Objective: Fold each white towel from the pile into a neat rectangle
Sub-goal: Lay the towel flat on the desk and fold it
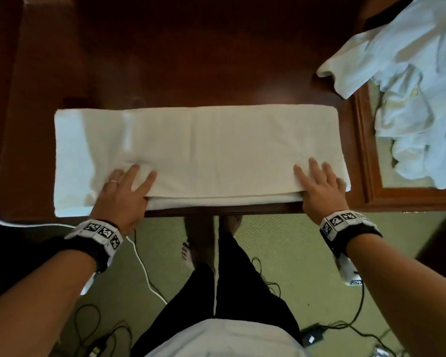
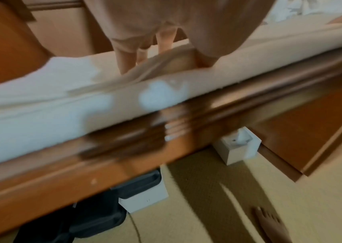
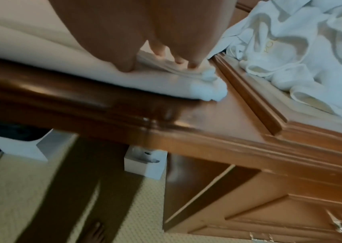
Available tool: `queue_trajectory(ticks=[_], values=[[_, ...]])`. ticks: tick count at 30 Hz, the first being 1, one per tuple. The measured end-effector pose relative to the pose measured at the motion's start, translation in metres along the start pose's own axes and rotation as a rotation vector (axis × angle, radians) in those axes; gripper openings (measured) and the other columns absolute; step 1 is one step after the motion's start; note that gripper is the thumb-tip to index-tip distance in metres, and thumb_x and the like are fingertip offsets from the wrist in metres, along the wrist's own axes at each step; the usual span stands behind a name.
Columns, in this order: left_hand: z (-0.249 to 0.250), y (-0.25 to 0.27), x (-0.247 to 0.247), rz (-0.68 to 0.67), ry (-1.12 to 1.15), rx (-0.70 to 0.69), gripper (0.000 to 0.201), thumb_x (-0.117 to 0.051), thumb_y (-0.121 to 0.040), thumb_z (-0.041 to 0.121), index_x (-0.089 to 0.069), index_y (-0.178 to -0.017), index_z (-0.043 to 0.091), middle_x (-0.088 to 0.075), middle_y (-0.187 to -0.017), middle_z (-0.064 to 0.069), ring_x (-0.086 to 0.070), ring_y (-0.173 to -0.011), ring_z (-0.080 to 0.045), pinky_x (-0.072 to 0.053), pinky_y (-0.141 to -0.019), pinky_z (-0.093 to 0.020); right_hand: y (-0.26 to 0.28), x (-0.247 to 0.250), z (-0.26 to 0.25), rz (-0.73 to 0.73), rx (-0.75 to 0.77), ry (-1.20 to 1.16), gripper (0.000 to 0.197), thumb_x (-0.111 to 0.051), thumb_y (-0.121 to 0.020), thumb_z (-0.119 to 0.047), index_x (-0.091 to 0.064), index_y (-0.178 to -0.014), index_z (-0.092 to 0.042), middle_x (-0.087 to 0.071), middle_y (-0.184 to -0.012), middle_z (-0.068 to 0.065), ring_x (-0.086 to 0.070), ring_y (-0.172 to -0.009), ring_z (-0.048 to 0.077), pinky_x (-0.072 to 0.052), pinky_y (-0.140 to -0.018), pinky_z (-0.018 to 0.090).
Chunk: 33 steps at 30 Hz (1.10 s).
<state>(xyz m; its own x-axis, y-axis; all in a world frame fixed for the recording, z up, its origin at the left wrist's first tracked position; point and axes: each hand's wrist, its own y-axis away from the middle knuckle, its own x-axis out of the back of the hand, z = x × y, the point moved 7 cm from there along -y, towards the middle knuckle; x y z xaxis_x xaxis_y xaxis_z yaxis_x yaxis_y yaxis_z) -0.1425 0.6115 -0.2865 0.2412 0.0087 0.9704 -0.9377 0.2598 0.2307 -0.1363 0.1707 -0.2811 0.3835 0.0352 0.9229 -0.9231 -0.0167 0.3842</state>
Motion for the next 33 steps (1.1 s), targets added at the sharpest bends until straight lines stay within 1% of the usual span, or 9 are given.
queue_trajectory(ticks=[2,7,12,14,19,24,26,30,33], values=[[-0.006,-0.013,0.001,-0.009,0.046,0.013,0.066,-0.074,-0.081,0.009,-0.053,-0.144,0.017,-0.044,-0.147,-0.027,-0.044,-0.121,-0.057,-0.045,-0.094,-0.069,-0.014,-0.003,0.004,-0.053,0.015,-0.063,0.08,-0.052,-0.087,-0.006,-0.02,-0.155,-0.033,-0.007,-0.165,0.007,-0.006,-0.15,0.039,-0.021,-0.115,0.059],[-0.014,-0.009,0.01,0.085,0.06,0.0,0.057,-0.056,-0.092,0.02,-0.048,-0.148,0.023,-0.041,-0.155,-0.014,-0.039,-0.135,-0.05,-0.033,-0.098,-0.072,-0.01,0.008,0.013,0.083,0.04,-0.163,0.068,-0.049,-0.091,0.0,-0.034,-0.152,-0.025,-0.026,-0.161,0.009,-0.019,-0.148,0.04,-0.021,-0.116,0.061],[-0.01,0.017,-0.018,0.004,0.056,-0.014,0.058,-0.033,-0.097,0.046,-0.037,-0.153,0.032,-0.023,-0.165,-0.006,-0.027,-0.143,-0.049,-0.029,-0.099,-0.075,0.008,-0.021,0.016,0.019,0.035,-0.067,0.074,-0.044,-0.096,-0.004,-0.014,-0.156,-0.035,-0.002,-0.167,0.003,0.001,-0.152,0.033,-0.008,-0.12,0.058],[-0.01,0.01,-0.017,-0.015,0.071,0.011,0.059,-0.029,-0.097,0.047,-0.036,-0.154,0.033,-0.023,-0.165,-0.006,-0.026,-0.144,-0.048,-0.028,-0.1,-0.075,0.002,-0.013,0.015,0.065,0.026,-0.089,0.07,-0.044,-0.095,-0.004,-0.021,-0.155,-0.032,-0.004,-0.166,0.006,0.0,-0.152,0.036,-0.005,-0.119,0.058],[-0.009,0.008,-0.012,-0.01,0.064,0.017,0.059,-0.033,-0.095,0.045,-0.038,-0.153,0.032,-0.028,-0.163,-0.007,-0.029,-0.143,-0.047,-0.03,-0.101,-0.071,0.019,-0.013,0.025,0.124,0.012,-0.15,0.076,-0.048,-0.088,0.009,-0.032,-0.153,-0.028,-0.023,-0.163,0.007,-0.017,-0.149,0.039,-0.039,-0.109,0.055],[-0.028,0.012,0.002,0.103,0.109,0.032,0.062,-0.055,-0.093,0.029,-0.039,-0.152,0.018,-0.036,-0.158,-0.017,-0.038,-0.139,-0.045,-0.036,-0.105,-0.061,0.023,-0.014,0.014,0.079,-0.107,-0.108,0.074,-0.048,-0.087,0.002,-0.026,-0.154,-0.021,-0.01,-0.165,0.015,-0.006,-0.151,0.041,-0.018,-0.12,0.058],[-0.049,0.017,0.006,0.116,0.068,0.07,0.072,-0.065,-0.09,0.017,-0.035,-0.155,0.015,-0.035,-0.157,-0.02,-0.034,-0.142,-0.045,-0.029,-0.111,-0.059,0.014,-0.003,-0.02,0.157,-0.031,-0.107,0.074,-0.05,-0.083,0.002,-0.031,-0.152,-0.014,-0.012,-0.164,0.017,-0.006,-0.151,0.039,-0.012,-0.121,0.056],[-0.086,0.029,0.017,0.09,-0.007,0.092,0.067,-0.066,-0.09,0.013,-0.041,-0.152,0.02,-0.038,-0.158,-0.011,-0.03,-0.145,-0.038,0.009,-0.119,-0.037,0.005,-0.004,-0.075,0.145,0.311,-0.06,0.079,-0.054,-0.078,0.007,-0.036,-0.151,-0.014,-0.022,-0.162,0.015,-0.018,-0.15,0.038,-0.016,-0.119,0.057],[-0.095,0.043,0.011,0.013,0.048,0.112,0.064,-0.065,-0.091,0.008,-0.044,-0.15,0.022,-0.038,-0.158,-0.006,-0.036,-0.143,-0.038,-0.022,-0.117,-0.054,0.001,-0.004,-0.053,0.041,0.271,-0.177,0.077,-0.048,-0.08,0.011,-0.037,-0.152,-0.017,-0.02,-0.163,0.004,-0.017,-0.151,0.029,-0.02,-0.119,0.057]])
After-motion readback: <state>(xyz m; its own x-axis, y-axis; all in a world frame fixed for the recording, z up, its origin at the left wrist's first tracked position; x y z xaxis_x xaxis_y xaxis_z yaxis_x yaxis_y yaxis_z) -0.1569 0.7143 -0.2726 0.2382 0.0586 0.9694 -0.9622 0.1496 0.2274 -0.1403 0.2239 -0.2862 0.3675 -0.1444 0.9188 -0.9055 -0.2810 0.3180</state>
